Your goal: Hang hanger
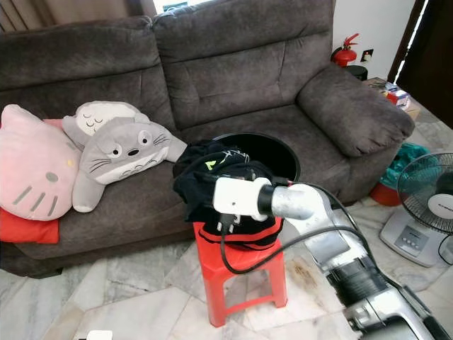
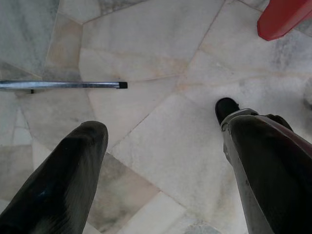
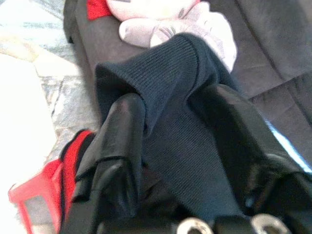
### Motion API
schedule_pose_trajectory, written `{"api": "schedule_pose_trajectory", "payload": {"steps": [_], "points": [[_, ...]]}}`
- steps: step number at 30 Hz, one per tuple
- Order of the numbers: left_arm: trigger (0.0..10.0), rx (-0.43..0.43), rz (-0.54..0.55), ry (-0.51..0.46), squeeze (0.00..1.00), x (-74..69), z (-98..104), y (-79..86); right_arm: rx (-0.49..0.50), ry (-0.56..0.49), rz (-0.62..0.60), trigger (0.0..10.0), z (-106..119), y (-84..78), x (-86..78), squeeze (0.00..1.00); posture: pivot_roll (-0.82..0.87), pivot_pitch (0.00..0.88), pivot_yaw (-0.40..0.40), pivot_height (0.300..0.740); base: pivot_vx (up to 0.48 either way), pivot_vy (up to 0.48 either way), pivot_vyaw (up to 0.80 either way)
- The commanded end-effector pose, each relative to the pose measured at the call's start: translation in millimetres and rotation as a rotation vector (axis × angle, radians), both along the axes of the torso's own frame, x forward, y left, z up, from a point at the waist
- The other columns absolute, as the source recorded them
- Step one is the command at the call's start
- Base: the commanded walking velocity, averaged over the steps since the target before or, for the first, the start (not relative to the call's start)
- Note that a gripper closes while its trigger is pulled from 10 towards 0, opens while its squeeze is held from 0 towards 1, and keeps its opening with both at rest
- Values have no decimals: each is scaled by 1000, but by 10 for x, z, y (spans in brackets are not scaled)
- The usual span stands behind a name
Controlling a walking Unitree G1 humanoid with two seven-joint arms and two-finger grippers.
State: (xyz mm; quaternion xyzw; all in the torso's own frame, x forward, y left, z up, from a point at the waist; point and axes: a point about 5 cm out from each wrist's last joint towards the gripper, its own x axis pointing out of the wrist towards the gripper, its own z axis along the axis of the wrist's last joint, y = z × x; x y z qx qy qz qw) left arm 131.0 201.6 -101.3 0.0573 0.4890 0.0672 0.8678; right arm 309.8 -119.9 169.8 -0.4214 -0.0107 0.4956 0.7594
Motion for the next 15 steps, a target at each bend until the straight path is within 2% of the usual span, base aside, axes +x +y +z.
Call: {"api": "schedule_pose_trajectory", "payload": {"steps": [1,5,11,15], "points": [[10000,13,-11,25,0,-44,-13,32,8,-24,5,10000,77,24,-21,1000,-290,0,155,740,0,0,0],[10000,12,-18,29,0,-45,-20,-11,19,-34,-62,10000,104,-106,-125,1000,-297,0,158,740,0,0,0],[10000,12,-21,32,0,-55,-24,-18,78,-70,-133,10000,211,-164,-168,1000,-303,0,161,740,0,0,0],[10000,20,-11,44,0,-170,-28,138,125,-146,-265,10000,317,-277,-172,1000,-308,0,158,740,0,0,0]]}}
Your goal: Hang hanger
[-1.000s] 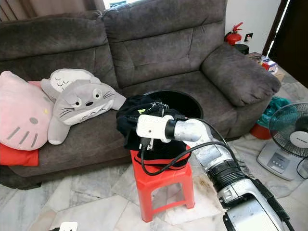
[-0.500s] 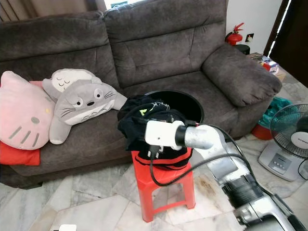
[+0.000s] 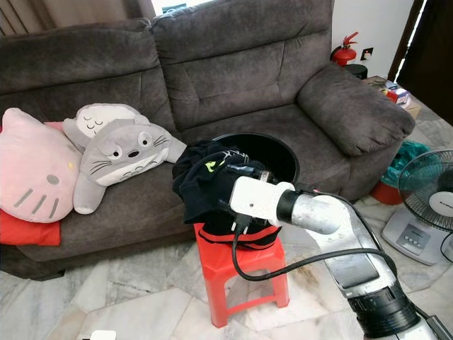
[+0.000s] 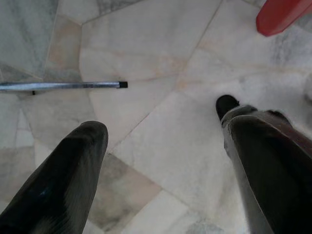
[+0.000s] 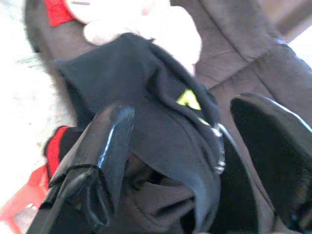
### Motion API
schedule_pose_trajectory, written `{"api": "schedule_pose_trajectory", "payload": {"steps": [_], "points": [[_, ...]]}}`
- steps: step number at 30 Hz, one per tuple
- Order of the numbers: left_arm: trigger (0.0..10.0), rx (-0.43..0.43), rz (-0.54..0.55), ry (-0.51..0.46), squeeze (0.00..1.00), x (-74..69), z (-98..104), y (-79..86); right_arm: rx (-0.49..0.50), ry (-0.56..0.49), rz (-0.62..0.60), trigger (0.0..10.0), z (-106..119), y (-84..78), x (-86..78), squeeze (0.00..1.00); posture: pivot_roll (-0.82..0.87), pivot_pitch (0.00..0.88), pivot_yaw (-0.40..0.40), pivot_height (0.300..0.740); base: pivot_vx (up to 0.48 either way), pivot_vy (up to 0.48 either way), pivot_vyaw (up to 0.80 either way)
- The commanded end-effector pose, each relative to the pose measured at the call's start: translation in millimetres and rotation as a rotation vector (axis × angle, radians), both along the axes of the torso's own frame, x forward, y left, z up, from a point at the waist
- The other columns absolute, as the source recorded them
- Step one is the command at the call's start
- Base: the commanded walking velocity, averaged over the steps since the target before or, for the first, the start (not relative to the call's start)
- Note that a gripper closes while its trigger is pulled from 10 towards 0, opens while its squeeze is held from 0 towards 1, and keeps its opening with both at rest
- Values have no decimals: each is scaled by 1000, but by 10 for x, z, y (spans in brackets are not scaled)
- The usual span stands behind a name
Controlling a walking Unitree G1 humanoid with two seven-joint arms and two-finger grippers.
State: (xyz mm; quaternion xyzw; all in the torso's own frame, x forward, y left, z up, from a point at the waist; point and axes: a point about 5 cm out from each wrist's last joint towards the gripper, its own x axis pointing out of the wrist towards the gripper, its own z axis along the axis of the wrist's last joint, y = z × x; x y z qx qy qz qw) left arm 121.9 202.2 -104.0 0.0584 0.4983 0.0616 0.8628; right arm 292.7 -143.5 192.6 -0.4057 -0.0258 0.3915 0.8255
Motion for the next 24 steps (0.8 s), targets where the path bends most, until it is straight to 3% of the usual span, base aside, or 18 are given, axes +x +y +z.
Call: {"api": "schedule_pose_trajectory", "payload": {"steps": [1,3,4,10,11,12,14,18,24], "points": [[10000,26,1,24,0,-95,1,166,34,-68,-111,10000,95,-93,22,1000,-308,0,158,740,0,0,0],[10000,29,4,26,0,-113,4,205,47,-81,-179,10000,99,-154,46,1000,-308,0,158,740,0,0,0],[10000,29,5,27,0,-118,6,218,55,-93,-203,10000,102,-173,56,863,-310,0,157,740,0,0,0],[10000,30,7,28,0,-126,8,239,68,-108,-249,10000,115,-197,52,863,-310,0,157,740,0,0,0],[10000,29,8,33,0,-143,7,253,80,-89,-380,10000,7,-357,100,0,-311,0,157,740,0,0,0],[10000,27,7,40,0,-161,1,252,94,-53,-550,10000,-155,-560,140,0,-310,0,156,740,0,0,0],[10000,20,3,43,0,-159,-13,189,113,-4,-605,10000,-260,-588,166,0,-307,0,154,740,0,0,0],[10000,8,-3,43,0,-133,-33,52,54,40,-723,10000,-446,-710,220,0,-302,0,155,740,0,0,0],[10000,11,-3,40,0,-105,-22,76,66,45,-716,10000,-483,-685,237,0,-300,0,153,740,0,0,0]]}}
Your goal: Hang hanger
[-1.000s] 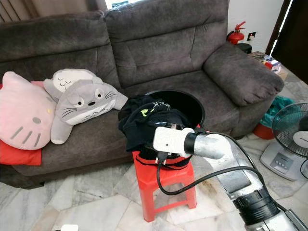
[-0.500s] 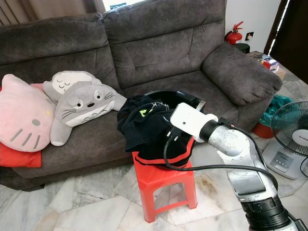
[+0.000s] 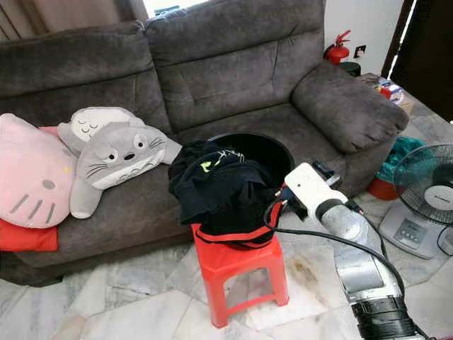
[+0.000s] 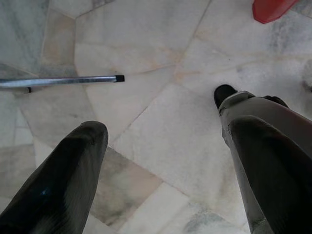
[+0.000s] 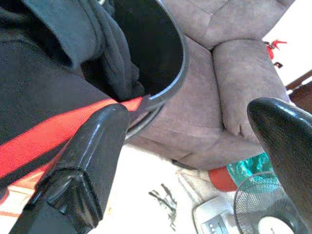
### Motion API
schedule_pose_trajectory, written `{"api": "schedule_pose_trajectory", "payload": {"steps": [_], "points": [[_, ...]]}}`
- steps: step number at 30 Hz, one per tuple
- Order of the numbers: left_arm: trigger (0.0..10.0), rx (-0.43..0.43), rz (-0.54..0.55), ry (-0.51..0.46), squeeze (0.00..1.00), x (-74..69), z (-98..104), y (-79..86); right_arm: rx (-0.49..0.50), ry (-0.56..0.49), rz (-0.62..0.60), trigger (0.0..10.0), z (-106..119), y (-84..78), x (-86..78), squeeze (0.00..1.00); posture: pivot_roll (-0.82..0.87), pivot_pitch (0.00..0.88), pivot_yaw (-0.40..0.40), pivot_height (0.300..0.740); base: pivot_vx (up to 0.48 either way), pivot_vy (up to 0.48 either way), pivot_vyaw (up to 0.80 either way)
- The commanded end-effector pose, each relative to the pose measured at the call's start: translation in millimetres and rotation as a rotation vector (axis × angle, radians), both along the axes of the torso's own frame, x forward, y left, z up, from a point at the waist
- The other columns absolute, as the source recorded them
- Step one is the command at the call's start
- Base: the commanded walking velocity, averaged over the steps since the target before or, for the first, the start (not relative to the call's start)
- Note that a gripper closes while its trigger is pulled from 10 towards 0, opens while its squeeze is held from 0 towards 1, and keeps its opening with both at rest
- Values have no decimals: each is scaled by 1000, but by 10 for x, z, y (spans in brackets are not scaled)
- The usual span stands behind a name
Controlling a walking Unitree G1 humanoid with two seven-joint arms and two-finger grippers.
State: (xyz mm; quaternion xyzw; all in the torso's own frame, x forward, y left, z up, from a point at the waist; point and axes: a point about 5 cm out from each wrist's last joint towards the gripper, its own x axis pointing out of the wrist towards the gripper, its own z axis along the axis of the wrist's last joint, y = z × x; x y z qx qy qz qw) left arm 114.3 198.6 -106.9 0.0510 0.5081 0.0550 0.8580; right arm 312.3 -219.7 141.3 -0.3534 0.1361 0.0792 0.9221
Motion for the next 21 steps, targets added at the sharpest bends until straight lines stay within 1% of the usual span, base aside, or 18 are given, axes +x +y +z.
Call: {"api": "schedule_pose_trajectory", "payload": {"steps": [1,2,4,7,10,13,17,19,21], "points": [[10000,30,-1,18,0,-29,6,112,5,-19,19,10000,31,76,40,0,-300,0,153,740,0,0,0],[10000,37,5,12,0,-12,26,191,14,-33,30,10000,35,110,62,0,-300,0,153,740,0,0,0],[10000,38,6,11,0,-12,28,202,15,-35,32,10000,36,115,67,0,-300,0,153,740,0,0,0],[10000,47,15,12,0,-42,43,303,11,-61,69,10000,64,160,104,0,-297,0,152,740,0,0,0],[10000,50,17,14,0,-64,44,334,3,-89,99,10000,118,195,136,0,-298,0,151,740,0,0,0],[10000,49,17,15,0,-69,43,334,6,-89,107,10000,131,207,148,0,-298,0,151,740,0,0,0],[10000,40,12,17,0,-78,18,224,3,-56,152,10000,90,238,179,0,-293,0,147,740,0,0,0],[10000,40,12,17,0,-77,17,219,4,-56,155,10000,87,239,181,0,-293,0,147,740,0,0,0],[10000,36,6,15,0,-61,5,139,-8,-51,179,10000,70,274,179,0,-295,0,146,740,0,0,0]]}}
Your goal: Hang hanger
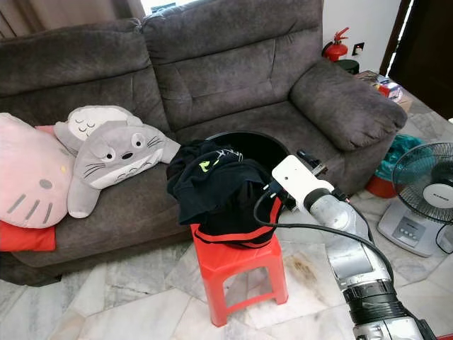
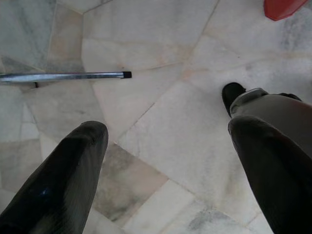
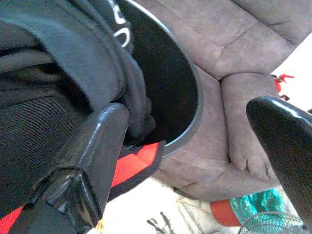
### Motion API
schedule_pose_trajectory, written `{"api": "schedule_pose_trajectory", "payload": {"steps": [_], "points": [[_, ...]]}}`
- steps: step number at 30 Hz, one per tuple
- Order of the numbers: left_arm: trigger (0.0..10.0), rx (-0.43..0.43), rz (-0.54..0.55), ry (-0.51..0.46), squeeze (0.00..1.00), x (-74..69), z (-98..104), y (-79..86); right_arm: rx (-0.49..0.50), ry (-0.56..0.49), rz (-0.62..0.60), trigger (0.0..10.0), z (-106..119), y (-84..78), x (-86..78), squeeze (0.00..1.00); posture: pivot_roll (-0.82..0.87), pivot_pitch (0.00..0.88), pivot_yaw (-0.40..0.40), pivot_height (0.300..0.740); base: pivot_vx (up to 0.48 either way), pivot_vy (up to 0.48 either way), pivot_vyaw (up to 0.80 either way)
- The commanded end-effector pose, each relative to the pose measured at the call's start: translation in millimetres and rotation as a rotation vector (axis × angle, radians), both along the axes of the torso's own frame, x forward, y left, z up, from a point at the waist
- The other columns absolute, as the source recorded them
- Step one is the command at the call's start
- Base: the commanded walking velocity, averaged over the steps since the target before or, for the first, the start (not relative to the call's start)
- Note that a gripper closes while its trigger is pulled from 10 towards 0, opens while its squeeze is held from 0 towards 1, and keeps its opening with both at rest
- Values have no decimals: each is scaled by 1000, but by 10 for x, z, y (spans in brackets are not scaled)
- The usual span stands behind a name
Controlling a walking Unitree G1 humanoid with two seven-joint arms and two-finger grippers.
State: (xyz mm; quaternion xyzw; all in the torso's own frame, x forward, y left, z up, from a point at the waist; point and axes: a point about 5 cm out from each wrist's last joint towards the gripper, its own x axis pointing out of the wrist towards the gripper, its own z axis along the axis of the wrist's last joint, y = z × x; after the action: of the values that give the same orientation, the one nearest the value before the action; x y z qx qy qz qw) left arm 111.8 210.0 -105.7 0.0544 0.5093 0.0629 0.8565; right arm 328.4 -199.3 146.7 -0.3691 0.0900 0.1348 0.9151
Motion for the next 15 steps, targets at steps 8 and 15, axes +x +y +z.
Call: {"api": "schedule_pose_trajectory", "payload": {"steps": [8,15], "points": [[10000,14,-19,-1,0,85,-6,-168,12,52,131,10000,-52,205,13,0,-290,0,145,740,0,0,0],[10000,25,-16,-17,0,132,20,-98,-24,84,160,10000,-120,211,16,0,-290,0,146,740,0,0,0]]}}
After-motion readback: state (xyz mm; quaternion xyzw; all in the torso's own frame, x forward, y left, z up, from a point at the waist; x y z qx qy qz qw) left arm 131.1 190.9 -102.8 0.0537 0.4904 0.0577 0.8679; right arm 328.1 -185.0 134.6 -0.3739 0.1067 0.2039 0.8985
